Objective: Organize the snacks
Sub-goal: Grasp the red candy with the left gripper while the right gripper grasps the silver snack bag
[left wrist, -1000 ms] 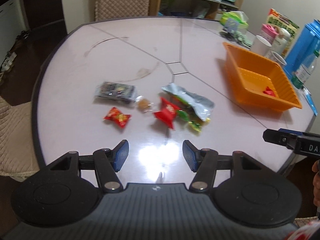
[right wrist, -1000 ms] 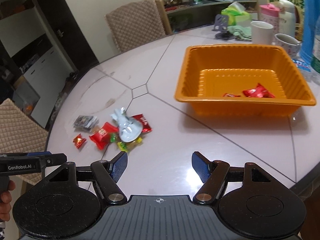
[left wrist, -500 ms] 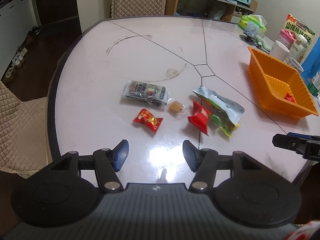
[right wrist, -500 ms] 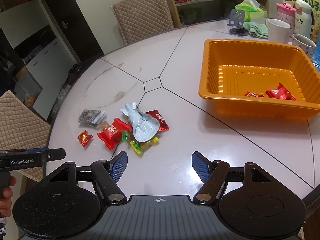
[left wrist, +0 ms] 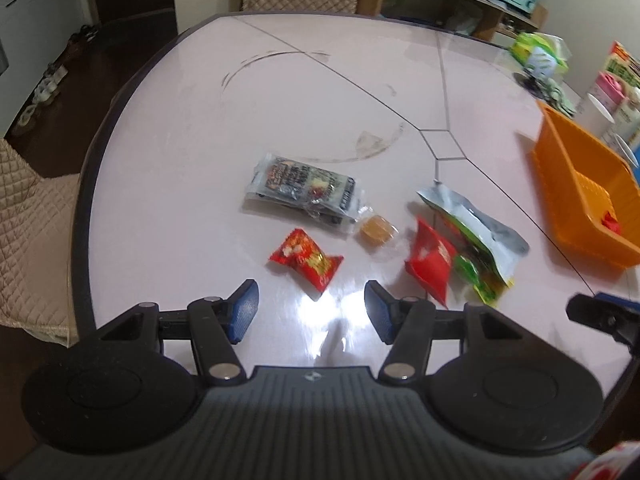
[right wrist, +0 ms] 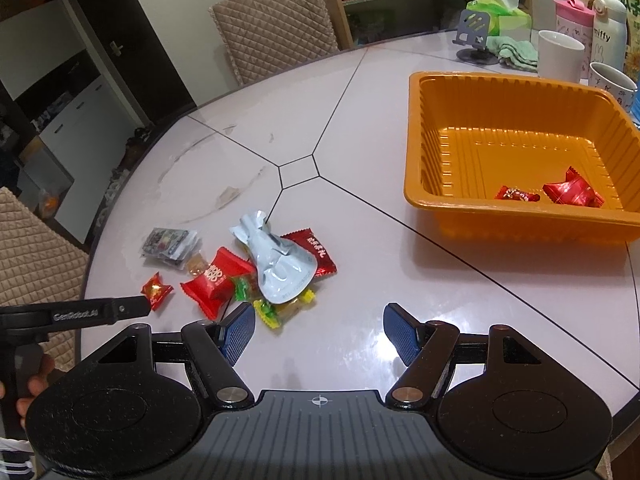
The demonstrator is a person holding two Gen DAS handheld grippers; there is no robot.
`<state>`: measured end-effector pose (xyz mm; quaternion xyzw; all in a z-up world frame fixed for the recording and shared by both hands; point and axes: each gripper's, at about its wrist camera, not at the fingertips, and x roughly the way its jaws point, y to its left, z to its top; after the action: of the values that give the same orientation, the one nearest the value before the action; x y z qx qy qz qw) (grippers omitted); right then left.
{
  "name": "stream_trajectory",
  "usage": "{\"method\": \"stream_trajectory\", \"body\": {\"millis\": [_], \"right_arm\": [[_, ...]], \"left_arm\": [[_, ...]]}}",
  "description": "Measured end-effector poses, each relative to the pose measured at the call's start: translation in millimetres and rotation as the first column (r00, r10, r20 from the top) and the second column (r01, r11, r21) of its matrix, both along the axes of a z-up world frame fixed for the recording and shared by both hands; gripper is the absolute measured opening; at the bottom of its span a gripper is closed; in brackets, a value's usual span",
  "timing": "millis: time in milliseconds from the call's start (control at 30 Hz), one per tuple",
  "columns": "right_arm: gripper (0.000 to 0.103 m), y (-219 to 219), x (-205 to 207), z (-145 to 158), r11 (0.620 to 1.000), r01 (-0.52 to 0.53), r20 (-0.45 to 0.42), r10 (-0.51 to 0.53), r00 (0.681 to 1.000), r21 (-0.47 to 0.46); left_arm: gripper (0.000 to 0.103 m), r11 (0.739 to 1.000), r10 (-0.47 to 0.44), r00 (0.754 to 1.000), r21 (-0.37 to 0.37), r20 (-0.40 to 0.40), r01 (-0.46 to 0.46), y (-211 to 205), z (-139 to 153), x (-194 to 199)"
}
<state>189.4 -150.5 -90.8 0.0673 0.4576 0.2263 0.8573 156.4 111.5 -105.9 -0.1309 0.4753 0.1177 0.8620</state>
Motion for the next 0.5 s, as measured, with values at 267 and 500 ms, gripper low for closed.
{"method": "stream_trajectory", "body": {"millis": [267,500], "right_arm": [[0.071,7.0,15.2,-3.2,1.000,0.000,-0.005,0.000,1.000,-0.003],[0.071,19.4,24.7,-7.5,1.000,-0.029,-0.008,0.028,1.000,-0.005]], "left_arm": [[0.055,0.999,0.045,0.999,0.009,-0.019,-0.045,8.7,-14.7,24.0],[0.055,0.999,0.040,0.999,0.032,-0.034,-0.039,20.2,-23.7,23.2]]}}
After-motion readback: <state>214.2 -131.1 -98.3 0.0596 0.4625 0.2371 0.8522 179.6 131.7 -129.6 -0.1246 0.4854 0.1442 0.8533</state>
